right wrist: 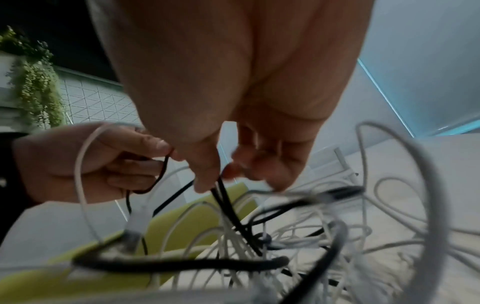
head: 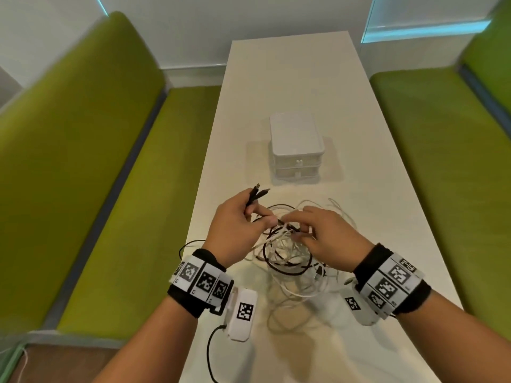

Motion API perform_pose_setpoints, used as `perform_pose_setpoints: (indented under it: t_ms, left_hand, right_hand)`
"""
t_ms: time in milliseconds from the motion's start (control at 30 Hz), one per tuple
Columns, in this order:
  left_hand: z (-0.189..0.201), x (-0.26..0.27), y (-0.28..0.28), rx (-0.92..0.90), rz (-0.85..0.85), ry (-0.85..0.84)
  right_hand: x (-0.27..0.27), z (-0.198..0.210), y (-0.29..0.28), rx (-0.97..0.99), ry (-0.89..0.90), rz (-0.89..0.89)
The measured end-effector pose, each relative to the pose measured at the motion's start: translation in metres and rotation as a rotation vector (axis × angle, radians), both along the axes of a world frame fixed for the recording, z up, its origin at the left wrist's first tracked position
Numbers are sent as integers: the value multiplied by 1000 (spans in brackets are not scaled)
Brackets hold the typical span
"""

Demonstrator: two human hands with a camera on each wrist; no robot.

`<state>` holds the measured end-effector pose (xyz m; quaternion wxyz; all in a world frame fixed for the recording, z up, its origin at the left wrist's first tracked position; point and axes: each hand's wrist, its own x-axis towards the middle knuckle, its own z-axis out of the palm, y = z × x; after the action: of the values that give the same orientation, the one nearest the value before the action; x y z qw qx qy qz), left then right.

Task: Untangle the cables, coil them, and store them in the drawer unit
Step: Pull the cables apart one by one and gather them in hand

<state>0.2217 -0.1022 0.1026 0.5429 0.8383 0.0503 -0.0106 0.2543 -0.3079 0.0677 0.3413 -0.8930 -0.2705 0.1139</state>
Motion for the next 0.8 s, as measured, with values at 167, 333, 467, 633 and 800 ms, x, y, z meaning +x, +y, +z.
perform_pose_setpoints:
  t_ms: [167,333,467,633,800]
  left_hand:
    - [-5,-2,13,234,42,68]
    - [-22,1,23,387,108,90]
    - [-17,6,28,296,227,7]
    - [-8,6,31,204,149,-30]
    - [-5,2,18,198,13,-25]
  right_hand:
    - [0,4,-11,316,-54,-278]
    - [-10,4,-20,651,30,-195]
    - [-3,-11,-41,378,-152,-240]
    - [-1,-15,-54,49,-54,-407]
    - [-8,20,-29,268,-265,-459]
